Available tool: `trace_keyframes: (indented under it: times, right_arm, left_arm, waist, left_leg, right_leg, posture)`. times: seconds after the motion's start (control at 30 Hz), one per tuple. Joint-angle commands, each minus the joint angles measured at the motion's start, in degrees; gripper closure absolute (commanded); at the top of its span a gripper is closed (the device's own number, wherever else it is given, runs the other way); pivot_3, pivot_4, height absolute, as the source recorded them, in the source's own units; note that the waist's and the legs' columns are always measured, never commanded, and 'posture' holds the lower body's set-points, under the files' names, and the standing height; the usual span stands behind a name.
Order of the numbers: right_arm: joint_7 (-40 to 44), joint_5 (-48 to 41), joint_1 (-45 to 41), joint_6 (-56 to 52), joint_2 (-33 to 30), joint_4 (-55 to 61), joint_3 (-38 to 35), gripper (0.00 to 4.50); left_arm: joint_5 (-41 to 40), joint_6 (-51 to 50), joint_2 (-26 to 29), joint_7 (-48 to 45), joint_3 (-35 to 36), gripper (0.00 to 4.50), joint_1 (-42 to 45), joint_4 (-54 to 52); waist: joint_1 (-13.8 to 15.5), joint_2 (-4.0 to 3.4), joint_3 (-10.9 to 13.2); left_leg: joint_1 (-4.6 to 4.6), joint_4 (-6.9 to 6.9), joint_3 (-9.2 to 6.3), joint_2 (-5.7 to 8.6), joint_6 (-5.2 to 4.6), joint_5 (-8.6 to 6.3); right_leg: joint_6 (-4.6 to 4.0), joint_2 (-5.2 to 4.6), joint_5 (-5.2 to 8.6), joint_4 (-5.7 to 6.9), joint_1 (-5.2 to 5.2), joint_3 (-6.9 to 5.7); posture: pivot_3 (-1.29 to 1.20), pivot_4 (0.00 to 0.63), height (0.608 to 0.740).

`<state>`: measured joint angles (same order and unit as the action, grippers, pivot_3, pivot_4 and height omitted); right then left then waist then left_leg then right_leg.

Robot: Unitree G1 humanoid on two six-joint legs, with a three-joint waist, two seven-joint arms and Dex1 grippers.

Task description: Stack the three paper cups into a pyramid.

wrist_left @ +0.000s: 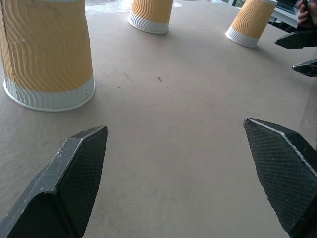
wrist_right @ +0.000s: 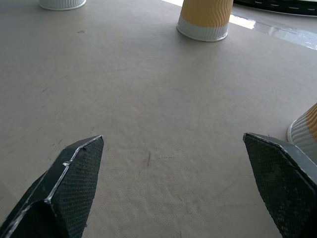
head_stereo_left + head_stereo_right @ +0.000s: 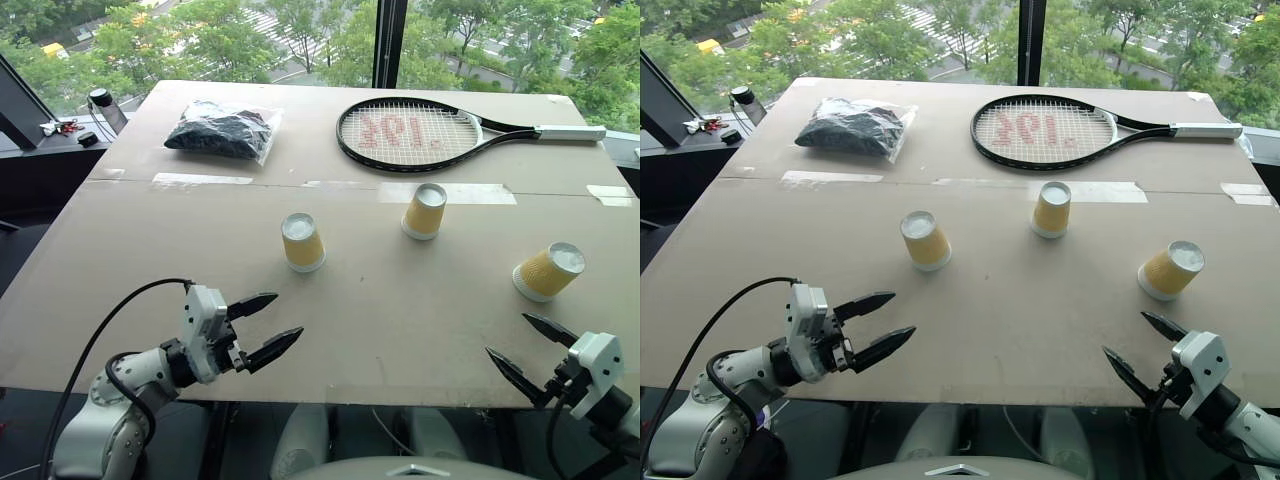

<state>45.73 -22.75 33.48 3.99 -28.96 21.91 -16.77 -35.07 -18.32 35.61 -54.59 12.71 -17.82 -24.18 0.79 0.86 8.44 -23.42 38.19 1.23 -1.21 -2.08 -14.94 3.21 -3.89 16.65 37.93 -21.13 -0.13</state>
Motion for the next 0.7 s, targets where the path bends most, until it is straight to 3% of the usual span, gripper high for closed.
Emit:
trace_keyframes:
  times: [0.03,0.37,0.7]
  right_arm:
    - [0.7,-1.8,-1.3,0.9,0.0,1.6,-0.2,0.05]
    - [5.6,-6.8,-10.9,-0.7,-1.9,8.0,6.5,0.05]
    - [7.6,-10.2,-11.5,-3.0,-4.5,15.0,8.8,0.05]
  left_arm:
    - [-0.7,0.8,-0.1,0.4,0.9,0.0,1.6,-0.3]
    - [-1.7,-1.5,0.5,4.0,4.0,0.0,11.9,4.7]
    - [4.8,-3.0,3.6,3.1,-2.6,0.0,27.2,15.3]
  waist:
    - [0.0,0.0,0.0]
    - [0.1,0.01,0.0]
    - [0.0,0.04,0.1]
  left_leg:
    - [0.0,0.0,0.0,0.0,0.0,0.0]
    - [0.32,-0.02,0.03,0.02,-0.04,-0.03]
    - [0.47,-0.04,0.05,0.03,-0.05,-0.03]
  right_leg:
    - [0.0,0.0,0.0,0.0,0.0,0.0]
    - [0.02,0.19,-0.01,-0.06,0.39,-0.05]
    - [0.04,0.23,-0.01,-0.04,0.48,-0.15]
  posture:
    - [0.0,0.15,0.74]
    - [0.0,0.15,0.74]
    - [0.0,0.15,0.74]
